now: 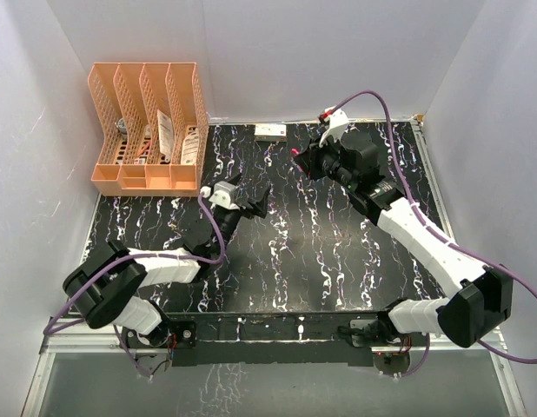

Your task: Put the keys on the keyring

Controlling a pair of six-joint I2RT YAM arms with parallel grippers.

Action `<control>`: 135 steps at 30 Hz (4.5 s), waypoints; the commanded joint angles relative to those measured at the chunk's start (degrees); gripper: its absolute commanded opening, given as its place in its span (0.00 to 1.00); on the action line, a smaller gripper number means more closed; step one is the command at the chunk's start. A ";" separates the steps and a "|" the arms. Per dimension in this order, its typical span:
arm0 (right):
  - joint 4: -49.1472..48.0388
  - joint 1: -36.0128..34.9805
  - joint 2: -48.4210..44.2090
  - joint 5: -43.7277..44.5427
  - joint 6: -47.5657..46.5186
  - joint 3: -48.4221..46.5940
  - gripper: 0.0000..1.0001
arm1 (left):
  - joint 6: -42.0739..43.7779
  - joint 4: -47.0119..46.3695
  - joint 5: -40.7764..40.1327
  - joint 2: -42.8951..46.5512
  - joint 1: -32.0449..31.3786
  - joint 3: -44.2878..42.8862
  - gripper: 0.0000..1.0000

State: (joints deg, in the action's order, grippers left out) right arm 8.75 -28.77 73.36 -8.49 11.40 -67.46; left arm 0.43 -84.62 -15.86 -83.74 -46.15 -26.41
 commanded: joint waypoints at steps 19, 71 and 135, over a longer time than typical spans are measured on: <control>1.45 0.46 1.57 -1.12 -1.44 -1.99 0.00 | 2.43 3.54 -6.82 5.08 -0.08 -0.58 0.89; 10.88 4.89 14.12 0.67 3.37 -4.88 0.00 | -2.39 25.68 -16.45 12.97 0.54 -6.11 0.96; -14.71 14.74 -9.07 29.20 12.96 12.04 0.98 | -10.21 50.34 -17.05 16.19 4.97 -15.20 0.99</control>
State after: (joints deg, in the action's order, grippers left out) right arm -0.45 -14.83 68.36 18.57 25.43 -56.40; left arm -11.25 -33.76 -31.18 -67.72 -41.45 -40.45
